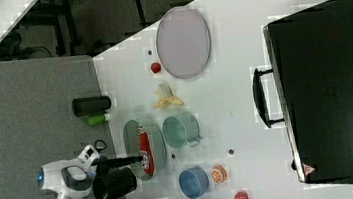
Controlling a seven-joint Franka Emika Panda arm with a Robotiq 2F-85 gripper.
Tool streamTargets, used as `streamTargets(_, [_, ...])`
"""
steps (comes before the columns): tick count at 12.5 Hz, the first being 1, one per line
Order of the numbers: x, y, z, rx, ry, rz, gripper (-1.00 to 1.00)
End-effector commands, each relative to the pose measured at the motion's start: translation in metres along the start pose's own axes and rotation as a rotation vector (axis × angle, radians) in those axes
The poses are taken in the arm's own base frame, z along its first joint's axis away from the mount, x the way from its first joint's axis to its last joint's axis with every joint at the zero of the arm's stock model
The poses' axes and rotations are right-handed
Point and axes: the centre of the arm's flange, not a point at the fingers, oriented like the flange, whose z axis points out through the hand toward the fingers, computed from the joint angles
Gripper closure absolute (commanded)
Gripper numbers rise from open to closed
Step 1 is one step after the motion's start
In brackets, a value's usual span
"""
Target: Pick ketchup from strainer and place it on the table
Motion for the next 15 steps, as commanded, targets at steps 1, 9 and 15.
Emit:
streamTargets(1, [0.016, -0.001, 0.004, 0.038, 0.050, 0.087, -1.00])
streamTargets(9, [0.025, 0.001, 0.062, 0.026, 0.032, 0.110, -0.91])
streamTargets(15, [0.021, -0.001, 0.040, -0.011, 0.042, 0.111, -0.21])
